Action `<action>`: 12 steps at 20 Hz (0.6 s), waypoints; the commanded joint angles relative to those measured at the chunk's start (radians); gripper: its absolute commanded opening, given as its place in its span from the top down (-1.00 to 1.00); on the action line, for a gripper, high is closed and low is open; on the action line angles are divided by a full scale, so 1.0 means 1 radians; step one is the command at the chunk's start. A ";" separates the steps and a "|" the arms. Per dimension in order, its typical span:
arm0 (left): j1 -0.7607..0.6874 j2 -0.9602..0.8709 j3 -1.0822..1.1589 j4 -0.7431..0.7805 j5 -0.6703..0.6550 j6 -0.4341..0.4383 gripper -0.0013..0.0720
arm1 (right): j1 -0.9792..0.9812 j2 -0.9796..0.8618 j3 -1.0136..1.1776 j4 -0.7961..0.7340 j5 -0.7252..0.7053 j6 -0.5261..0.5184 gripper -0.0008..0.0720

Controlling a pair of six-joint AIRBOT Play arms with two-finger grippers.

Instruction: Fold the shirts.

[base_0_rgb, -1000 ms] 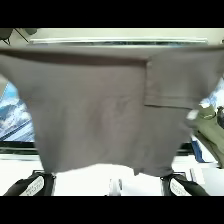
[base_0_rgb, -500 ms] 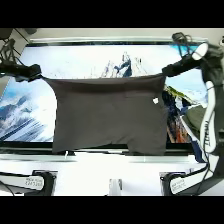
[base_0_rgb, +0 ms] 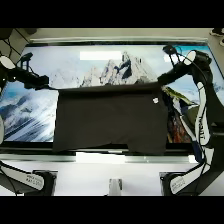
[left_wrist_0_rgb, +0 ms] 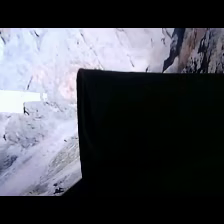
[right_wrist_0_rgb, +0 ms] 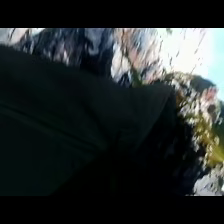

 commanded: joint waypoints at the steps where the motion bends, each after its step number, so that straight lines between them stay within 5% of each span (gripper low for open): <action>1: 0.012 -0.005 -0.055 0.005 -0.229 -0.019 0.87 | -0.003 0.005 -0.048 -0.063 0.327 -0.037 0.89; 8: -0.006 -0.005 -0.232 0.003 -0.224 -0.047 0.86 | -0.003 -0.010 -0.171 -0.059 0.255 0.024 0.80; 9: -0.006 -0.004 -0.229 0.002 -0.232 -0.047 0.52 | -0.004 -0.006 -0.171 -0.059 0.251 0.040 0.25; 10: -0.005 -0.004 -0.218 0.003 -0.262 -0.056 -0.23 | -0.004 0.002 -0.171 -0.059 0.258 0.039 -0.30; 11: 0.003 -0.003 -0.200 0.004 -0.311 -0.058 -0.58 | -0.005 0.017 -0.170 -0.080 0.286 0.020 -0.45; 12: 0.015 0.004 -0.179 0.004 -0.349 -0.069 -0.58 | -0.005 0.035 -0.171 -0.122 0.331 -0.009 -0.45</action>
